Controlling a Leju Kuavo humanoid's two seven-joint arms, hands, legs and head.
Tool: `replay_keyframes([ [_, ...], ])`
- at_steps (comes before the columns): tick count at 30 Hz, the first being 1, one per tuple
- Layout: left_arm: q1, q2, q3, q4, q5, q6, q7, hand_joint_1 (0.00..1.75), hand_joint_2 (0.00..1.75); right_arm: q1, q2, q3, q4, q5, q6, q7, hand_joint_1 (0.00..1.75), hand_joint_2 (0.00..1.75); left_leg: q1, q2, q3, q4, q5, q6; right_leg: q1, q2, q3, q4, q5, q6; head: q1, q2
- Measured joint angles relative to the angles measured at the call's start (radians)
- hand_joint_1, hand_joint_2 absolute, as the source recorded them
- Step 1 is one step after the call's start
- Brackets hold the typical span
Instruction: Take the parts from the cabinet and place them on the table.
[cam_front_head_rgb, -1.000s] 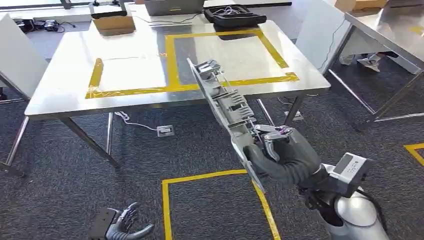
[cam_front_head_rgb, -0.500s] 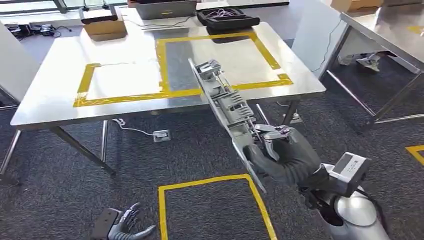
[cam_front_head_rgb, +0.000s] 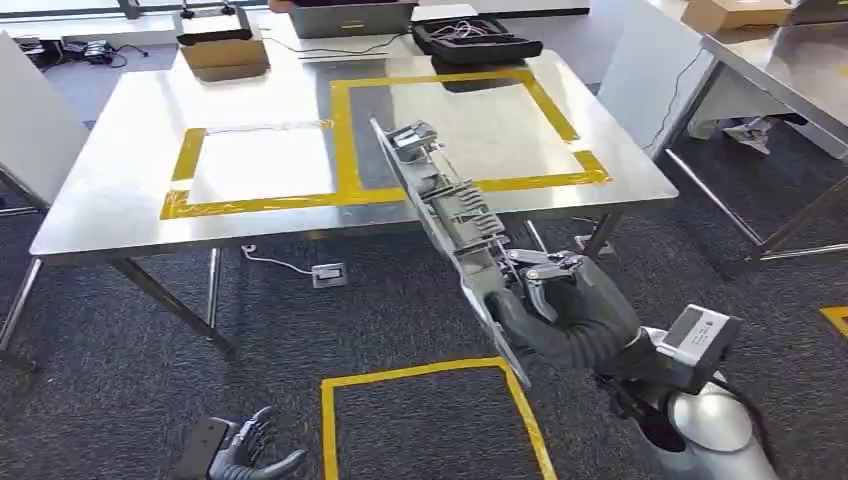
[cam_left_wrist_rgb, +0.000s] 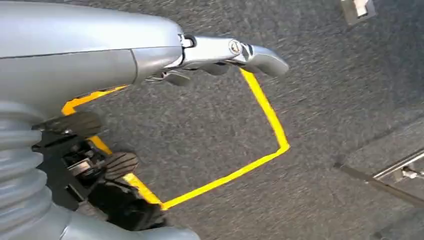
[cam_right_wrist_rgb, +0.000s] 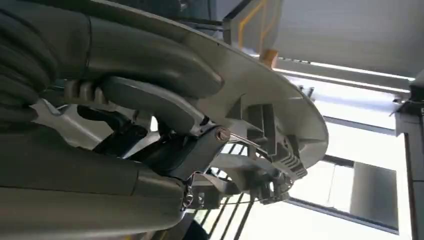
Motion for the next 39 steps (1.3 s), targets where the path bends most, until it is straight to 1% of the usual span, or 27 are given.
replay_keyframes([
  [3, 0.002, 0.0, 0.004, 0.0, 0.0, 0.002, -0.007, 0.0, 1.75, -0.005, 0.0, 0.001, 0.002, -0.005, 0.005, -0.005, 1.75, 1.75, 0.0, -0.001, 0.0, -0.004, -0.008, -0.015, 0.004, 0.003, 0.004, -0.019, -0.013, -0.017, 0.0, 0.0],
  [5, 0.002, 0.003, 0.009, -0.002, 0.0, 0.002, -0.01, 0.0, 1.75, -0.008, 0.0, 0.002, 0.005, -0.006, 0.011, -0.006, 1.75, 1.75, 0.001, 0.0, 0.006, -0.002, -0.019, -0.027, -0.003, 0.003, 0.016, -0.027, -0.016, -0.026, 0.0, 0.0],
  [6, 0.001, 0.004, 0.009, -0.001, 0.0, 0.002, -0.013, 0.0, 1.75, -0.009, 0.0, 0.002, 0.005, -0.007, 0.011, -0.008, 1.75, 1.75, 0.002, 0.002, -0.004, 0.031, -0.033, -0.034, -0.004, 0.002, 0.024, -0.029, -0.021, -0.033, -0.002, 0.0],
  [7, 0.001, 0.004, 0.009, -0.001, -0.001, 0.002, -0.014, 0.0, 1.75, -0.012, 0.0, 0.002, 0.006, -0.008, 0.01, -0.011, 1.75, 1.75, 0.004, 0.004, -0.035, 0.09, -0.06, -0.039, -0.004, 0.0, 0.028, -0.029, -0.025, -0.038, -0.003, 0.0],
  [8, 0.002, 0.005, 0.01, 0.0, -0.002, 0.002, -0.014, 0.0, 1.75, -0.016, 0.0, 0.002, 0.007, -0.008, 0.01, -0.016, 1.75, 1.75, 0.007, 0.005, -0.09, 0.185, -0.097, -0.043, -0.004, 0.0, 0.032, -0.028, -0.03, -0.04, -0.003, 0.0],
  [9, 0.005, 0.006, 0.01, 0.001, -0.005, 0.002, -0.014, 0.0, 1.75, -0.018, 0.0, 0.002, 0.008, -0.009, 0.008, -0.02, 1.75, 1.75, 0.008, 0.005, -0.13, 0.25, -0.117, -0.046, -0.004, 0.0, 0.035, -0.028, -0.034, -0.04, -0.003, 0.0],
  [10, 0.009, 0.006, 0.01, 0.003, -0.008, 0.002, -0.014, 0.0, 1.75, -0.019, 0.0, 0.002, 0.008, -0.01, 0.007, -0.022, 1.75, 1.75, 0.009, 0.005, -0.171, 0.307, -0.122, -0.047, -0.004, 0.0, 0.041, -0.028, -0.04, -0.04, -0.003, 0.0],
  [11, 0.01, 0.006, 0.01, 0.005, -0.009, 0.002, -0.014, 0.0, 1.75, -0.019, 0.0, 0.002, 0.008, -0.01, 0.007, -0.024, 1.75, 1.75, 0.01, 0.005, -0.183, 0.307, -0.099, -0.046, -0.004, 0.001, 0.049, -0.028, -0.045, -0.038, -0.003, 0.0],
  [12, 0.011, 0.007, 0.01, 0.006, -0.01, 0.002, -0.014, 0.0, 1.75, -0.019, 0.0, 0.002, 0.008, -0.01, 0.007, -0.024, 1.75, 1.75, 0.01, 0.005, -0.171, 0.26, -0.052, -0.044, -0.004, 0.002, 0.06, -0.028, -0.053, -0.036, -0.003, 0.0],
  [14, 0.011, 0.01, 0.01, 0.006, -0.01, 0.002, -0.014, 0.0, 1.75, -0.031, -0.002, 0.002, 0.009, -0.01, 0.008, -0.03, 1.75, 1.75, 0.01, 0.006, -0.106, 0.091, 0.063, -0.038, -0.005, 0.003, 0.083, -0.027, -0.068, -0.029, -0.003, 0.0],
  [15, 0.011, 0.01, 0.01, 0.007, -0.011, 0.002, -0.014, 0.0, 1.75, -0.041, -0.002, 0.001, 0.009, -0.01, 0.008, -0.033, 1.75, 1.75, 0.01, 0.005, -0.085, 0.036, 0.077, -0.034, -0.004, 0.003, 0.088, -0.028, -0.074, -0.023, -0.003, 0.0],
  [16, 0.01, 0.01, 0.01, 0.008, -0.011, 0.002, -0.013, 0.0, 1.75, -0.051, -0.002, 0.001, 0.009, -0.01, 0.008, -0.035, 1.75, 1.75, 0.004, 0.005, -0.069, 0.012, 0.062, -0.03, 0.001, 0.006, 0.087, -0.024, -0.079, -0.016, -0.004, 0.0],
  [19, 0.009, 0.01, 0.01, 0.008, -0.012, 0.002, -0.012, 0.0, 1.75, -0.066, -0.002, -0.002, 0.009, -0.005, 0.008, -0.039, 1.75, 1.75, 0.001, 0.003, -0.073, 0.012, 0.053, -0.009, -0.001, 0.005, 0.09, -0.036, -0.08, 0.001, -0.003, 0.0],
  [21, 0.004, 0.01, 0.013, 0.007, -0.012, 0.002, -0.012, 0.0, 1.75, -0.079, -0.004, -0.005, 0.009, 0.0, 0.008, -0.04, 1.75, 1.75, 0.007, 0.004, -0.06, 0.002, 0.052, 0.006, -0.003, 0.001, 0.084, -0.007, -0.096, 0.012, -0.002, 0.0],
  [22, -0.001, 0.009, 0.016, 0.007, -0.012, 0.002, -0.012, 0.0, 1.75, -0.087, -0.006, -0.005, 0.009, 0.002, 0.008, -0.04, 1.75, 1.75, 0.007, 0.005, -0.059, 0.002, 0.048, 0.012, -0.003, 0.001, 0.053, 0.047, -0.122, 0.014, 0.0, 0.0],
  [24, -0.007, 0.007, 0.016, 0.006, -0.014, 0.002, -0.011, 0.0, 1.75, -0.107, -0.008, -0.006, 0.009, 0.004, 0.008, -0.039, 1.75, 1.75, 0.003, 0.006, -0.054, 0.002, 0.043, 0.02, -0.002, 0.001, -0.04, 0.208, -0.184, 0.016, 0.0, 0.0],
  [25, -0.01, 0.007, 0.017, 0.004, -0.014, 0.002, -0.008, 0.0, 1.75, -0.118, -0.009, -0.007, 0.009, 0.005, 0.008, -0.033, 1.75, 1.75, 0.002, 0.007, -0.051, 0.003, 0.039, 0.021, -0.001, 0.001, -0.078, 0.266, -0.194, 0.016, 0.0, 0.0],
  [26, -0.014, 0.007, 0.018, 0.003, -0.014, 0.001, -0.007, 0.0, 1.75, -0.128, -0.011, -0.007, 0.009, 0.007, 0.008, -0.026, 1.75, 1.75, 0.001, 0.006, -0.045, 0.003, 0.035, 0.022, -0.001, 0.001, -0.098, 0.279, -0.176, 0.015, 0.0, 0.0],
  [27, -0.017, 0.007, 0.019, 0.001, -0.014, -0.001, -0.005, 0.0, 1.75, -0.137, -0.014, -0.007, 0.009, 0.006, 0.008, -0.021, 1.75, 1.75, 0.0, 0.005, -0.037, 0.003, 0.03, 0.022, 0.0, 0.001, -0.092, 0.245, -0.134, 0.013, 0.001, 0.0],
  [29, -0.022, 0.006, 0.024, -0.006, -0.014, -0.005, -0.005, 0.0, 1.75, -0.155, -0.021, -0.006, 0.01, 0.004, 0.008, -0.014, 1.75, 1.75, 0.0, 0.002, -0.017, 0.003, 0.017, 0.018, 0.001, 0.001, -0.029, 0.077, -0.021, 0.004, 0.0, 0.0],
  [30, -0.023, 0.005, 0.027, -0.007, -0.014, -0.005, -0.004, 0.0, 1.75, -0.163, -0.024, -0.005, 0.011, 0.003, 0.008, -0.015, 1.75, 1.75, 0.0, 0.001, -0.014, 0.003, 0.01, 0.013, 0.004, -0.001, -0.003, -0.001, 0.012, -0.003, 0.0, 0.0],
  [31, -0.026, 0.005, 0.027, -0.007, -0.014, -0.005, -0.004, 0.0, 1.75, -0.172, -0.025, -0.004, 0.013, 0.002, 0.008, -0.016, 1.75, 1.75, -0.007, 0.0, -0.014, 0.009, 0.005, 0.005, 0.01, -0.001, 0.011, -0.02, -0.004, -0.007, 0.001, 0.0],
  [34, -0.029, 0.003, 0.03, -0.009, -0.014, -0.006, -0.004, 0.0, 1.75, -0.183, -0.027, -0.004, 0.016, 0.0, 0.007, -0.018, 1.75, 1.75, -0.003, 0.002, -0.013, 0.0, 0.004, -0.008, 0.011, 0.004, 0.009, -0.025, -0.014, -0.02, 0.001, 0.0],
  [35, -0.031, 0.005, 0.032, -0.01, -0.014, -0.006, 0.0, 0.0, 1.75, -0.187, -0.027, -0.003, 0.016, -0.001, 0.006, -0.019, 1.75, 1.75, -0.008, 0.003, -0.008, 0.0, -0.001, -0.016, 0.005, 0.004, 0.016, -0.033, -0.013, -0.026, 0.001, 0.0],
  [36, -0.031, 0.005, 0.034, -0.011, -0.014, -0.006, 0.002, 0.0, 1.75, -0.189, -0.028, -0.002, 0.017, -0.002, 0.005, -0.019, 1.75, 1.75, -0.006, 0.002, -0.01, 0.016, -0.01, -0.023, -0.001, 0.003, 0.029, -0.04, -0.015, -0.03, 0.0, 0.0],
  [37, -0.033, 0.004, 0.035, -0.011, -0.014, -0.007, 0.002, 0.0, 1.75, -0.192, -0.028, -0.002, 0.02, -0.003, 0.004, -0.019, 1.75, 1.75, -0.004, 0.004, -0.032, 0.057, -0.029, -0.029, -0.002, 0.0, 0.035, -0.042, -0.018, -0.036, -0.003, 0.0],
  [39, -0.033, 0.004, 0.035, -0.01, -0.017, -0.008, 0.002, 0.0, 1.75, -0.197, -0.028, -0.001, 0.025, -0.001, -0.001, -0.022, 1.75, 1.75, 0.006, 0.004, -0.123, 0.215, -0.09, -0.04, -0.003, -0.001, 0.039, -0.041, -0.024, -0.041, -0.003, 0.0],
])
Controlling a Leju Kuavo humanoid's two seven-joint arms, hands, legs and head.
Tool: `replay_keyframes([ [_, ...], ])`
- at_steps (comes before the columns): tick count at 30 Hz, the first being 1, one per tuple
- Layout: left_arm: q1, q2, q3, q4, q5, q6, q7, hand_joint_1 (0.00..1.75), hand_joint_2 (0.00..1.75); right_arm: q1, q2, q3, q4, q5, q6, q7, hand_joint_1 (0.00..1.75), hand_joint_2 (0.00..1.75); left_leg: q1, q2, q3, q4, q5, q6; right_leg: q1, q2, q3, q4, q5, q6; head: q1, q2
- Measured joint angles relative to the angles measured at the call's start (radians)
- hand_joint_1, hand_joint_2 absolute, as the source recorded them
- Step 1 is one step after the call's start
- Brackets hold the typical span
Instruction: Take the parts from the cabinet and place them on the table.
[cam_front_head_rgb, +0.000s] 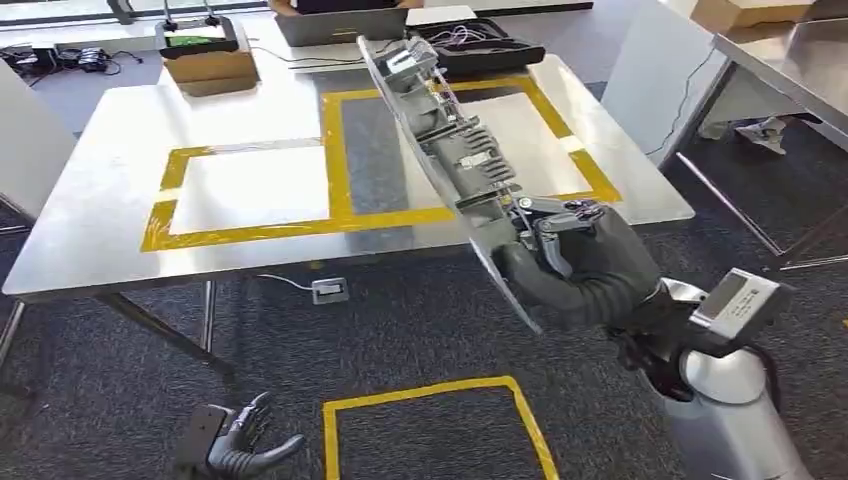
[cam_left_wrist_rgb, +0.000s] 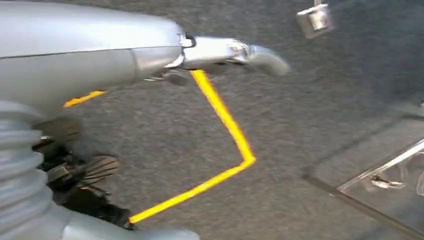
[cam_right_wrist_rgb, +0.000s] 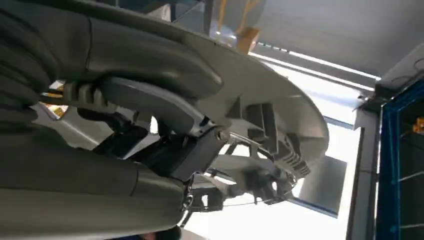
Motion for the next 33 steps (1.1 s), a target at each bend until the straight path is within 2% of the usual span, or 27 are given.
replay_keyframes([
  [1, 0.003, 0.0, 0.0, 0.001, -0.001, 0.0, 0.0, 0.0, 1.75, 0.0, 0.0, 0.0, 0.001, 0.002, -0.004, -0.001, 1.75, 1.75, 0.003, 0.0, -0.044, 0.066, -0.015, -0.004, 0.0, 0.0, 0.002, 0.0, -0.003, 0.0, 0.0, 0.0],
  [2, 0.004, 0.0, 0.0, 0.001, -0.001, 0.0, 0.0, 0.0, 1.75, 0.0, 0.0, 0.0, 0.003, 0.002, -0.005, -0.002, 1.75, 1.75, 0.006, 0.0, -0.067, 0.09, -0.005, -0.007, -0.001, 0.001, 0.006, 0.001, -0.007, 0.001, 0.0, 0.0],
  [3, 0.004, 0.0, 0.0, 0.001, -0.001, 0.0, 0.0, 0.0, 1.75, 0.0, 0.0, 0.0, 0.006, 0.003, -0.005, -0.002, 1.75, 1.75, 0.009, 0.001, -0.066, 0.065, 0.03, -0.01, -0.002, 0.002, 0.013, 0.001, -0.012, 0.005, 0.0, 0.0],
  [4, 0.004, 0.002, 0.001, 0.001, -0.001, 0.0, 0.0, 0.0, 1.75, 0.0, 0.0, 0.0, 0.008, 0.003, -0.006, -0.002, 1.75, 1.75, 0.011, 0.001, -0.044, 0.006, 0.079, -0.011, -0.004, 0.003, 0.021, 0.001, -0.018, 0.008, 0.0, 0.0],
  [6, 0.004, 0.005, 0.002, 0.001, -0.001, 0.0, 0.0, 0.0, 1.75, 0.001, -0.001, 0.001, 0.008, 0.003, -0.006, -0.003, 1.75, 1.75, 0.014, 0.002, 0.027, -0.165, 0.18, -0.012, -0.007, 0.004, 0.037, 0.004, -0.032, 0.019, 0.0, 0.0],
  [7, 0.004, 0.004, 0.002, 0.002, -0.002, 0.0, 0.0, 0.0, 1.75, 0.001, -0.001, 0.001, 0.008, 0.003, -0.007, -0.008, 1.75, 1.75, 0.012, 0.0, 0.04, -0.192, 0.165, -0.01, -0.001, 0.005, 0.037, 0.008, -0.038, 0.028, -0.002, 0.0],
  [8, 0.002, 0.005, 0.003, 0.003, -0.002, 0.0, -0.001, 0.0, 1.75, 0.0, -0.002, 0.002, 0.008, 0.003, -0.008, -0.013, 1.75, 1.75, 0.009, 0.0, 0.046, -0.204, 0.156, 0.008, -0.001, 0.006, 0.032, 0.009, -0.039, 0.034, 0.0, 0.0],
  [11, 0.008, 0.008, 0.006, 0.002, -0.005, 0.0, -0.002, 0.0, 1.75, 0.001, -0.008, 0.004, 0.008, 0.002, -0.008, -0.015, 1.75, 1.75, 0.007, -0.001, 0.043, -0.206, 0.152, 0.03, -0.004, 0.006, 0.038, -0.001, -0.042, 0.052, 0.002, 0.0],
  [12, 0.007, 0.009, 0.007, 0.001, -0.007, 0.0, -0.002, 0.0, 1.75, 0.002, -0.01, 0.004, 0.008, 0.002, -0.008, -0.014, 1.75, 1.75, 0.011, -0.001, 0.05, -0.211, 0.152, 0.038, -0.008, 0.004, 0.038, 0.007, -0.049, 0.058, 0.002, 0.0],
  [13, 0.006, 0.01, 0.008, 0.0, -0.01, 0.0, -0.004, 0.0, 1.75, 0.003, -0.014, 0.005, 0.008, 0.001, -0.008, -0.015, 1.75, 1.75, 0.011, -0.001, 0.053, -0.211, 0.148, 0.045, -0.006, 0.001, 0.021, 0.045, -0.068, 0.059, 0.003, 0.0],
  [14, 0.005, 0.01, 0.008, 0.0, -0.011, 0.0, -0.004, 0.0, 1.75, 0.004, -0.014, 0.005, 0.008, -0.002, -0.008, -0.017, 1.75, 1.75, 0.01, 0.0, 0.055, -0.211, 0.145, 0.05, -0.005, 0.002, -0.016, 0.113, -0.1, 0.06, 0.004, 0.0],
  [15, 0.005, 0.009, 0.008, 0.0, -0.012, 0.0, -0.004, 0.0, 1.75, 0.005, -0.015, 0.005, 0.008, -0.002, -0.008, -0.017, 1.75, 1.75, 0.008, 0.0, 0.059, -0.211, 0.141, 0.055, -0.003, 0.002, -0.072, 0.212, -0.139, 0.061, 0.004, 0.0],
  [16, 0.006, 0.009, 0.008, 0.0, -0.012, 0.0, -0.004, 0.0, 1.75, 0.007, -0.016, 0.005, 0.008, -0.004, -0.008, -0.017, 1.75, 1.75, 0.006, 0.001, 0.061, -0.211, 0.138, 0.057, -0.002, 0.002, -0.113, 0.28, -0.158, 0.061, 0.004, 0.0],
  [17, 0.006, 0.009, 0.008, 0.0, -0.013, 0.0, -0.004, 0.0, 1.75, 0.008, -0.019, 0.005, 0.009, -0.004, -0.008, -0.017, 1.75, 1.75, 0.004, 0.001, 0.066, -0.211, 0.134, 0.058, -0.002, 0.002, -0.145, 0.321, -0.156, 0.06, 0.004, 0.0],
  [18, 0.006, 0.009, 0.008, 0.0, -0.013, 0.0, -0.004, 0.0, 1.75, 0.01, -0.02, 0.005, 0.01, -0.004, -0.008, -0.017, 1.75, 1.75, 0.003, -0.001, 0.073, -0.211, 0.129, 0.059, -0.001, 0.002, -0.151, 0.309, -0.127, 0.058, 0.004, 0.0],
  [19, 0.006, 0.009, 0.008, 0.0, -0.013, 0.0, -0.004, 0.0, 1.75, 0.011, -0.022, 0.005, 0.01, -0.004, -0.008, -0.017, 1.75, 1.75, 0.002, -0.002, 0.082, -0.211, 0.122, 0.058, 0.0, 0.002, -0.131, 0.25, -0.075, 0.054, 0.004, 0.0],
  [21, 0.006, 0.008, 0.008, -0.001, -0.013, 0.0, -0.005, 0.0, 1.75, 0.011, -0.024, 0.005, 0.01, -0.005, -0.008, -0.017, 1.75, 1.75, 0.001, -0.005, 0.101, -0.211, 0.109, 0.052, 0.004, 0.001, -0.061, 0.077, 0.027, 0.042, 0.004, 0.0],
  [22, 0.006, 0.006, 0.008, 0.0, -0.013, 0.0, -0.005, 0.0, 1.75, 0.011, -0.027, 0.005, 0.01, -0.006, -0.008, -0.018, 1.75, 1.75, -0.003, -0.005, 0.104, -0.21, 0.103, 0.046, 0.01, 0.0, -0.04, 0.029, 0.033, 0.034, 0.003, 0.0],
  [23, 0.005, 0.007, 0.008, 0.0, -0.013, 0.0, -0.005, 0.0, 1.75, 0.01, -0.027, 0.005, 0.009, -0.006, -0.009, -0.021, 1.75, 1.75, -0.006, -0.007, 0.103, -0.206, 0.098, 0.04, 0.01, 0.001, -0.033, 0.01, 0.023, 0.032, 0.005, 0.0],
  [26, 0.007, 0.006, 0.008, 0.0, -0.015, 0.0, -0.005, 0.0, 1.75, 0.012, -0.029, 0.005, 0.009, -0.007, -0.01, -0.026, 1.75, 1.75, -0.003, -0.004, 0.11, -0.217, 0.093, 0.024, 0.012, 0.004, -0.034, 0.011, 0.016, 0.019, 0.005, 0.0],
  [27, 0.007, 0.008, 0.008, -0.002, -0.015, 0.0, -0.008, 0.0, 1.75, 0.013, -0.029, 0.006, 0.008, -0.006, -0.01, -0.026, 1.75, 1.75, -0.002, -0.003, 0.109, -0.213, 0.087, 0.016, 0.003, 0.004, -0.023, 0.001, 0.018, 0.015, 0.005, 0.0],
  [28, 0.007, 0.008, 0.008, -0.002, -0.015, 0.0, -0.01, 0.0, 1.75, 0.015, -0.03, 0.006, 0.008, -0.007, -0.011, -0.026, 1.75, 1.75, -0.002, -0.001, 0.104, -0.188, 0.077, 0.01, 0.002, 0.004, -0.014, -0.002, 0.013, 0.009, 0.004, 0.0],
  [29, 0.006, 0.008, 0.008, -0.002, -0.016, 0.0, -0.011, 0.0, 1.75, 0.016, -0.03, 0.006, 0.008, -0.006, -0.013, -0.026, 1.75, 1.75, -0.001, 0.0, 0.073, -0.128, 0.048, 0.006, 0.002, 0.001, -0.009, -0.002, 0.009, 0.004, 0.004, 0.0],
  [31, 0.008, 0.008, 0.008, -0.002, -0.019, 0.0, -0.013, 0.0, 1.75, 0.018, -0.03, 0.007, 0.008, -0.006, -0.014, -0.027, 1.75, 1.75, 0.005, 0.0, -0.021, 0.033, -0.012, -0.002, 0.002, 0.001, -0.001, -0.001, 0.0, 0.0, 0.003, 0.0],
  [32, 0.01, 0.008, 0.008, -0.002, -0.019, 0.0, -0.013, 0.0, 1.75, 0.02, -0.03, 0.007, 0.008, -0.006, -0.014, -0.027, 1.75, 1.75, 0.007, 0.0, -0.056, 0.084, -0.018, -0.004, 0.002, 0.002, 0.003, -0.001, -0.004, 0.001, 0.004, 0.0],
  [33, 0.011, 0.008, 0.008, -0.002, -0.019, 0.0, -0.013, 0.0, 1.75, 0.024, -0.03, 0.007, 0.008, -0.006, -0.014, -0.027, 1.75, 1.75, 0.009, 0.0, -0.072, 0.092, 0.002, -0.006, 0.001, 0.002, 0.011, -0.001, -0.01, 0.002, 0.004, 0.0],
])
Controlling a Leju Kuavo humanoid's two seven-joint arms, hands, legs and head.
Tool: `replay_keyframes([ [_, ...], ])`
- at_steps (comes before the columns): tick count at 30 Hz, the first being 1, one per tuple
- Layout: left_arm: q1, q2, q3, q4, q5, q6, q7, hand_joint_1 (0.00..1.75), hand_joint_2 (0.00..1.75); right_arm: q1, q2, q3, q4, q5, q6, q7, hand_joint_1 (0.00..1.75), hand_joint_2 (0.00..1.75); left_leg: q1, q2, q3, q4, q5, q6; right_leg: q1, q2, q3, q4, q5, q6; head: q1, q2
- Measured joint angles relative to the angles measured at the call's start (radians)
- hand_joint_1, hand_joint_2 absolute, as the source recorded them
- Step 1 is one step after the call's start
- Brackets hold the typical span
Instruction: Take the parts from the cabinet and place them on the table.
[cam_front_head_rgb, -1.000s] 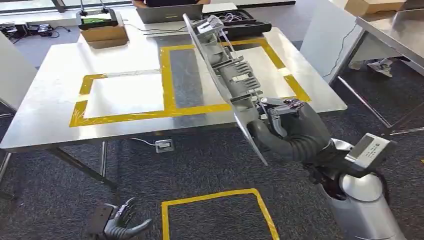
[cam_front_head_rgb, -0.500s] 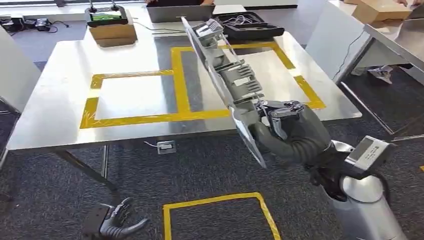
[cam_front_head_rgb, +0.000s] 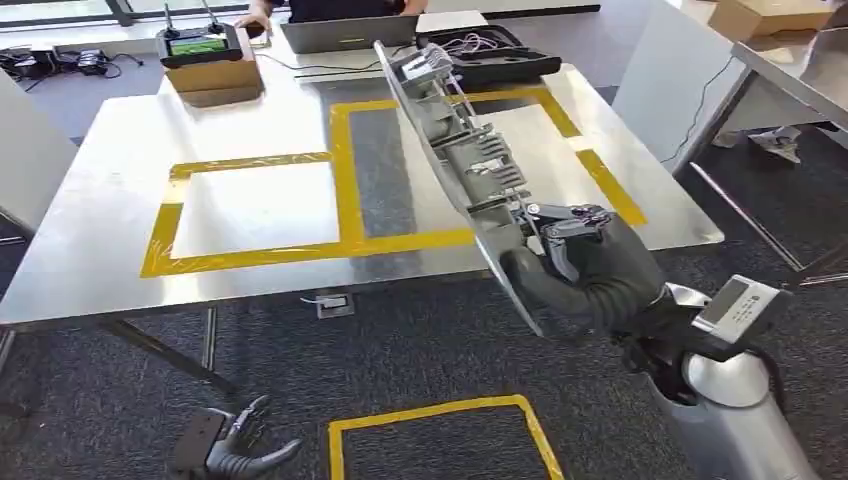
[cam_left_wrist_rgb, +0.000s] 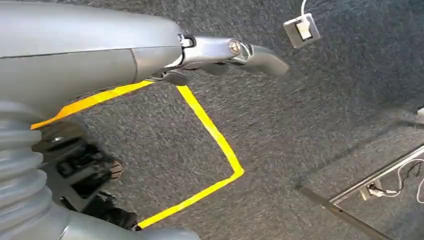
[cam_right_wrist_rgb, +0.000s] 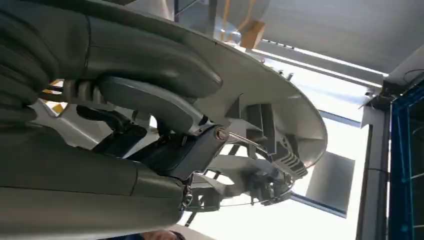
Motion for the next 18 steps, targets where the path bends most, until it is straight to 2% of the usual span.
replay_keyframes([
  [1, 0.0, 0.0, 0.0, 0.0, 0.0, 0.0, 0.0, 0.0, 1.75, 0.003, 0.0, 0.0, 0.0, 0.0, 0.0, 0.001, 1.75, 1.75, 0.002, 0.0, 0.01, -0.039, 0.043, 0.0, -0.001, 0.001, 0.01, 0.0, -0.007, 0.003, 0.0, 0.0],
  [2, 0.0, 0.0, 0.0, 0.0, 0.0, 0.0, 0.0, 0.0, 1.75, 0.005, 0.0, 0.0, 0.0, 0.0, 0.0, 0.003, 1.75, 1.75, 0.002, 0.001, 0.037, -0.11, 0.097, 0.0, -0.003, 0.002, 0.02, 0.001, -0.014, 0.006, 0.0, 0.0],
  [3, 0.0, 0.0, 0.0, 0.0, 0.0, 0.0, 0.0, 0.0, 1.75, 0.005, 0.0, 0.0, 0.0, 0.0, 0.0, 0.003, 1.75, 1.75, 0.003, 0.001, 0.078, -0.211, 0.157, 0.001, -0.005, 0.002, 0.033, 0.002, -0.024, 0.011, 0.0, 0.0],
  [4, 0.0, 0.0, 0.0, 0.0, 0.0, 0.0, 0.0, 0.0, 1.75, 0.005, 0.0, 0.001, 0.0, 0.0, 0.0, 0.002, 1.75, 1.75, 0.003, 0.002, 0.103, -0.278, 0.18, 0.003, -0.005, 0.002, 0.038, 0.003, -0.033, 0.019, -0.001, 0.0],
  [5, -0.002, -0.002, 0.0, 0.001, 0.0, 0.0, 0.001, 0.0, 1.75, 0.003, 0.0, 0.001, 0.0, 0.0, 0.001, 0.002, 1.75, 1.75, -0.003, 0.0, 0.118, -0.294, 0.165, 0.008, 0.001, 0.005, 0.038, 0.008, -0.037, 0.026, -0.001, 0.0],
  [6, -0.003, -0.003, 0.0, 0.0, 0.0, 0.0, 0.002, 0.0, 1.75, 0.002, 0.0, 0.0, 0.0, 0.001, 0.001, 0.001, 1.75, 1.75, -0.002, 0.0, 0.115, -0.294, 0.157, 0.023, 0.001, 0.005, 0.034, 0.006, -0.036, 0.031, 0.002, 0.0],
  [8, -0.002, -0.004, 0.0, 0.0, 0.0, 0.0, 0.003, 0.0, 1.75, 0.001, 0.0, 0.001, 0.0, 0.001, 0.004, 0.002, 1.75, 1.75, -0.008, -0.002, 0.113, -0.296, 0.151, 0.036, -0.002, 0.004, 0.038, -0.002, -0.038, 0.043, 0.003, 0.0],
  [9, -0.003, -0.004, 0.001, -0.001, 0.0, 0.0, 0.003, 0.0, 1.75, 0.0, 0.0, 0.001, 0.0, 0.001, 0.004, 0.003, 1.75, 1.75, -0.003, -0.002, 0.12, -0.303, 0.152, 0.046, -0.003, 0.004, 0.042, -0.001, -0.044, 0.051, 0.003, 0.0],
  [10, -0.004, -0.005, 0.003, -0.002, -0.001, 0.0, 0.004, 0.0, 1.75, -0.001, 0.0, 0.001, 0.0, 0.001, 0.005, 0.004, 1.75, 1.75, -0.001, -0.002, 0.126, -0.306, 0.15, 0.052, -0.005, 0.001, 0.037, 0.019, -0.052, 0.054, 0.003, 0.0],
  [11, -0.006, -0.006, 0.008, -0.002, -0.002, 0.0, 0.004, 0.0, 1.75, -0.004, 0.0, 0.001, 0.0, 0.001, 0.005, 0.004, 1.75, 1.75, -0.001, -0.001, 0.127, -0.306, 0.146, 0.058, -0.004, -0.001, 0.007, 0.073, -0.078, 0.056, 0.005, 0.0],
  [13, -0.006, -0.009, 0.01, -0.002, -0.005, 0.0, 0.005, 0.0, 1.75, -0.005, 0.0, 0.002, 0.0, 0.001, 0.005, 0.005, 1.75, 1.75, -0.004, 0.0, 0.131, -0.306, 0.14, 0.065, -0.003, 0.0, -0.088, 0.236, -0.141, 0.06, 0.005, 0.0],
  [14, -0.005, -0.01, 0.01, -0.002, -0.007, 0.0, 0.006, 0.0, 1.75, -0.005, 0.0, 0.002, 0.0, 0.002, 0.004, 0.007, 1.75, 1.75, -0.005, 0.0, 0.134, -0.305, 0.137, 0.066, -0.002, 0.0, -0.128, 0.298, -0.153, 0.06, 0.005, 0.0],
  [15, -0.003, -0.01, 0.01, -0.001, -0.009, -0.001, 0.006, 0.0, 1.75, -0.004, -0.001, 0.002, 0.001, 0.002, 0.004, 0.011, 1.75, 1.75, -0.006, 0.0, 0.14, -0.305, 0.133, 0.066, -0.002, -0.001, -0.151, 0.317, -0.139, 0.059, 0.006, 0.0],
  [16, -0.003, -0.01, 0.01, 0.0, -0.011, -0.002, 0.006, 0.0, 1.75, -0.004, -0.001, 0.002, 0.001, 0.002, 0.004, 0.014, 1.75, 1.75, -0.006, -0.002, 0.148, -0.305, 0.127, 0.066, -0.002, -0.001, -0.146, 0.284, -0.098, 0.057, 0.005, 0.0],
  [17, -0.003, -0.01, 0.01, 0.0, -0.012, -0.002, 0.006, 0.0, 1.75, -0.003, -0.002, 0.002, 0.001, 0.001, 0.004, 0.015, 1.75, 1.75, -0.006, -0.003, 0.156, -0.305, 0.122, 0.065, -0.001, -0.001, -0.122, 0.218, -0.048, 0.054, 0.005, 0.0],
  [18, -0.003, -0.012, 0.01, 0.0, -0.014, -0.003, 0.006, 0.0, 1.75, -0.001, -0.002, 0.002, 0.001, 0.001, 0.003, 0.017, 1.75, 1.75, -0.006, -0.005, 0.167, -0.305, 0.115, 0.062, 0.0, -0.001, -0.084, 0.123, 0.01, 0.048, 0.005, 0.0],
])
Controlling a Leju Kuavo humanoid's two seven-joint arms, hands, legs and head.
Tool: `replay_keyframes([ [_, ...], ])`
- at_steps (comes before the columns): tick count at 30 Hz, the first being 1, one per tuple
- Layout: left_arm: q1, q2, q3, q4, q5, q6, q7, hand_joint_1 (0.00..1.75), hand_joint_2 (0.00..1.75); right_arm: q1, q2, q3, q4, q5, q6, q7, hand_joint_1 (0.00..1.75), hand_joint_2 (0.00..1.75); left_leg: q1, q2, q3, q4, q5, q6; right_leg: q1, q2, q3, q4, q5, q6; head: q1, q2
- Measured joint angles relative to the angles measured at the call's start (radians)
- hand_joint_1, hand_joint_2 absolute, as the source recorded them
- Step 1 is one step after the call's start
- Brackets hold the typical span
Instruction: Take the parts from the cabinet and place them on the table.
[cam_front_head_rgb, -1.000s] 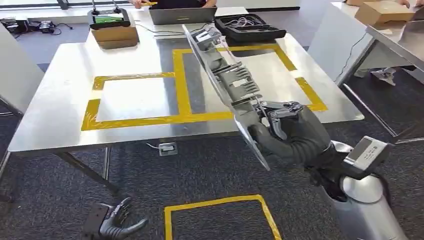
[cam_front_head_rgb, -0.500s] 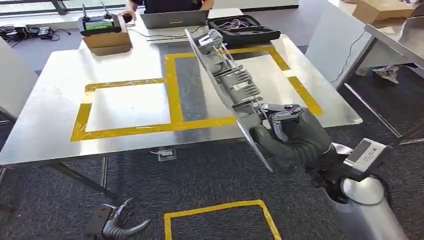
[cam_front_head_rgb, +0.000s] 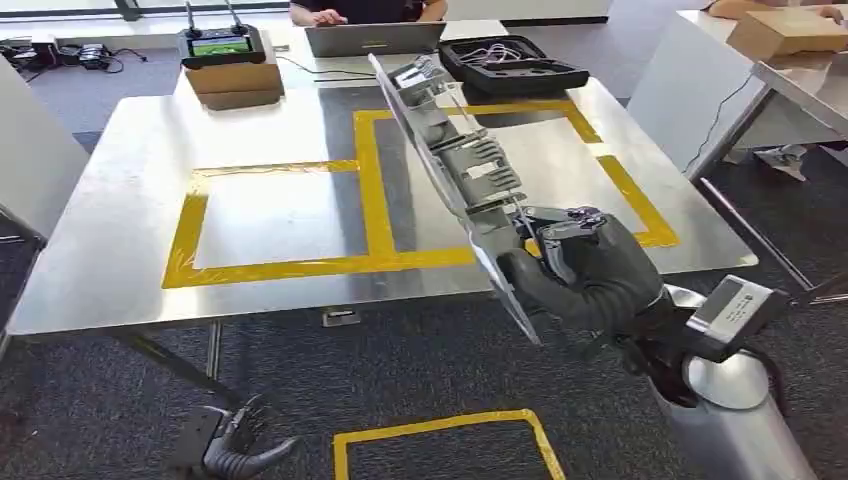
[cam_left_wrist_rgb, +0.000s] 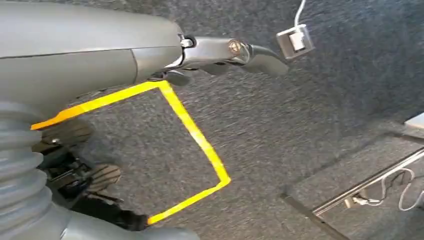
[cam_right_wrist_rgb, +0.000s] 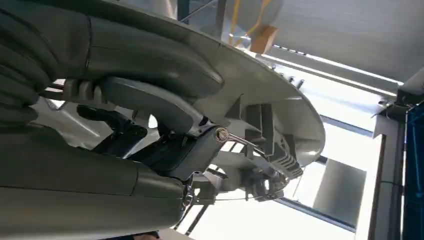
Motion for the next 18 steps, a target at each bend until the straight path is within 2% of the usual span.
replay_keyframes([
  [1, 0.0, -0.001, 0.0, 0.0, 0.0, 0.0, 0.0, 0.0, 1.75, 0.001, 0.0, 0.0, 0.0, 0.0, 0.0, 0.0, 1.75, 1.75, 0.0, -0.001, 0.005, 0.0, -0.006, -0.004, 0.002, -0.001, 0.033, -0.083, 0.042, -0.006, 0.0, 0.0],
  [2, 0.0, -0.003, 0.0, 0.001, -0.001, 0.0, 0.0, 0.0, 1.75, 0.001, 0.0, 0.0, 0.0, -0.002, 0.0, -0.002, 1.75, 1.75, -0.006, -0.001, 0.004, 0.002, -0.011, -0.012, 0.01, -0.003, 0.043, -0.103, 0.021, -0.012, 0.0, 0.0],
  [5, 0.004, -0.004, 0.0, 0.001, -0.003, -0.003, 0.0, 0.0, 1.75, 0.007, -0.002, 0.002, 0.0, -0.002, -0.003, -0.002, 1.75, 1.75, -0.002, 0.0, 0.007, -0.005, -0.015, -0.029, 0.013, 0.001, 0.042, -0.11, 0.013, -0.026, 0.002, 0.0],
  [6, 0.003, -0.003, 0.0, 0.001, -0.003, -0.003, 0.0, 0.0, 1.75, 0.008, -0.002, 0.002, 0.0, -0.003, -0.003, -0.002, 1.75, 1.75, -0.006, 0.001, 0.013, -0.007, -0.019, -0.037, 0.006, 0.003, 0.047, -0.117, 0.013, -0.032, 0.002, 0.0],
  [7, 0.004, -0.002, 0.001, 0.0, -0.004, -0.003, 0.0, 0.0, 1.75, 0.011, -0.002, 0.003, -0.001, -0.002, -0.003, 0.0, 1.75, 1.75, -0.002, 0.003, 0.012, 0.002, -0.025, -0.043, 0.002, 0.002, 0.058, -0.124, 0.014, -0.036, 0.002, 0.0],
  [8, 0.004, -0.002, 0.001, 0.0, -0.004, -0.003, -0.001, 0.0, 1.75, 0.013, -0.002, 0.003, -0.001, -0.003, -0.003, 0.0, 1.75, 1.75, -0.003, 0.004, -0.003, 0.039, -0.044, -0.048, 0.001, 0.0, 0.065, -0.125, 0.009, -0.044, 0.0, 0.0],
  [9, 0.004, -0.002, 0.001, 0.0, -0.004, -0.003, -0.001, 0.0, 1.75, 0.015, -0.002, 0.004, -0.001, -0.003, -0.003, -0.001, 1.75, 1.75, -0.001, 0.005, -0.038, 0.105, -0.075, -0.051, 0.001, -0.001, 0.068, -0.125, 0.006, -0.048, 0.0, 0.0],
  [10, 0.006, -0.002, 0.001, 0.0, -0.004, -0.003, -0.001, 0.0, 1.75, 0.018, -0.002, 0.005, -0.001, -0.003, -0.003, -0.003, 1.75, 1.75, 0.002, 0.005, -0.088, 0.193, -0.109, -0.055, 0.001, -0.001, 0.072, -0.125, 0.001, -0.051, 0.0, 0.0],
  [11, 0.008, -0.002, 0.001, 0.001, -0.004, -0.003, -0.001, 0.0, 1.75, 0.018, -0.002, 0.005, -0.001, -0.002, -0.003, -0.002, 1.75, 1.75, 0.002, 0.005, -0.129, 0.259, -0.128, -0.058, 0.001, -0.001, 0.075, -0.124, -0.002, -0.051, 0.0, 0.0],
  [12, 0.011, -0.002, 0.001, 0.002, -0.004, -0.003, -0.001, 0.0, 1.75, 0.02, -0.002, 0.005, -0.001, -0.003, -0.003, -0.002, 1.75, 1.75, 0.003, 0.005, -0.161, 0.301, -0.127, -0.06, 0.001, 0.0, 0.079, -0.124, -0.007, -0.051, 0.0, 0.0],
  [13, 0.012, -0.002, 0.001, 0.002, -0.004, -0.003, -0.001, 0.0, 1.75, 0.023, -0.002, 0.005, -0.001, -0.003, -0.003, -0.002, 1.75, 1.75, 0.004, 0.005, -0.165, 0.291, -0.1, -0.061, 0.001, 0.001, 0.087, -0.124, -0.012, -0.049, 0.0, 0.0],
  [14, 0.012, -0.002, 0.001, 0.002, -0.005, -0.003, -0.001, 0.0, 1.75, 0.025, -0.002, 0.005, -0.001, -0.003, -0.003, -0.002, 1.75, 1.75, 0.005, 0.005, -0.148, 0.239, -0.056, -0.06, 0.001, 0.002, 0.097, -0.123, -0.019, -0.047, 0.0, 0.0],
  [15, 0.011, -0.002, 0.001, 0.002, -0.007, -0.003, -0.001, 0.0, 1.75, 0.027, -0.002, 0.005, -0.001, -0.002, -0.003, -0.001, 1.75, 1.75, 0.006, 0.006, -0.116, 0.162, -0.004, -0.058, 0.0, 0.002, 0.107, -0.123, -0.026, -0.044, 0.0, 0.0],
  [16, 0.011, -0.002, 0.001, 0.002, -0.011, -0.003, -0.001, 0.0, 1.75, 0.027, -0.002, 0.005, -0.001, -0.002, -0.003, -0.002, 1.75, 1.75, 0.006, 0.006, -0.074, 0.061, 0.053, -0.055, -0.001, 0.002, 0.119, -0.122, -0.035, -0.039, 0.0, 0.0],
  [17, 0.011, -0.002, 0.001, 0.002, -0.013, -0.003, -0.001, 0.0, 1.75, 0.027, -0.002, 0.005, -0.001, -0.003, -0.003, -0.003, 1.75, 1.75, 0.004, 0.006, -0.055, 0.022, 0.055, -0.051, 0.001, 0.002, 0.121, -0.122, -0.041, -0.032, 0.0, 0.0],
  [18, 0.01, -0.003, 0.001, 0.002, -0.013, -0.003, -0.001, 0.0, 1.75, 0.026, -0.002, 0.005, -0.001, -0.002, -0.005, -0.003, 1.75, 1.75, 0.001, 0.005, -0.044, -0.001, 0.041, -0.043, 0.006, 0.004, 0.119, -0.116, -0.046, -0.025, 0.0, 0.0],
])
